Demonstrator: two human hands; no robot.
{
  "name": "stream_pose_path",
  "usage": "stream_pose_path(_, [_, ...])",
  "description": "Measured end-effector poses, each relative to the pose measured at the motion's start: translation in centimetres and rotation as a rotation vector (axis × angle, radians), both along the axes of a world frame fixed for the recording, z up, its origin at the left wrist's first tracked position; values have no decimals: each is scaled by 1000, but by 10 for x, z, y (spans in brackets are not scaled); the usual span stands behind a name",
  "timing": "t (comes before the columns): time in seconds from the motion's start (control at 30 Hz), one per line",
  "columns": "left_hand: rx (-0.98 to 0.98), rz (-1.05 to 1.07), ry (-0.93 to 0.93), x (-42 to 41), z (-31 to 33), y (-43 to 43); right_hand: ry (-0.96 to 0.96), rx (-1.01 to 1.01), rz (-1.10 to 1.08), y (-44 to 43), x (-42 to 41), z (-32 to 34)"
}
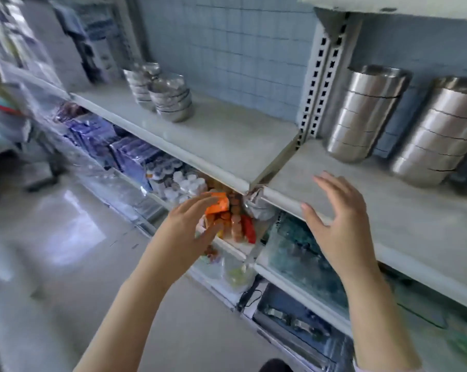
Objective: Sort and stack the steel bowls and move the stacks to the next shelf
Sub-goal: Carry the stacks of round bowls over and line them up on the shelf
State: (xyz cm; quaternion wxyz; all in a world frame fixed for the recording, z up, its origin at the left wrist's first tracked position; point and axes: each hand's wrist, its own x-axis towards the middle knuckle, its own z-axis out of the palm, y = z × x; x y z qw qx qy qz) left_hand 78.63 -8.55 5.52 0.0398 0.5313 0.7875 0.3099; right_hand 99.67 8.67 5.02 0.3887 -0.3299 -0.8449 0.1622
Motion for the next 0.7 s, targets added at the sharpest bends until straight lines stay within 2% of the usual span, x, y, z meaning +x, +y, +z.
stream_pose_path(0.13, [17,201,-33,-67,-4,-56,6,4,156,-32,-93,-3])
stream_pose_path(0.3, [58,352,-78,-143,-14,-78,-20,-48,247,-39,-190,1])
stream_pose_path(0.7, [100,358,-141,-384,-5,17,94,-14,239,68,-449,27])
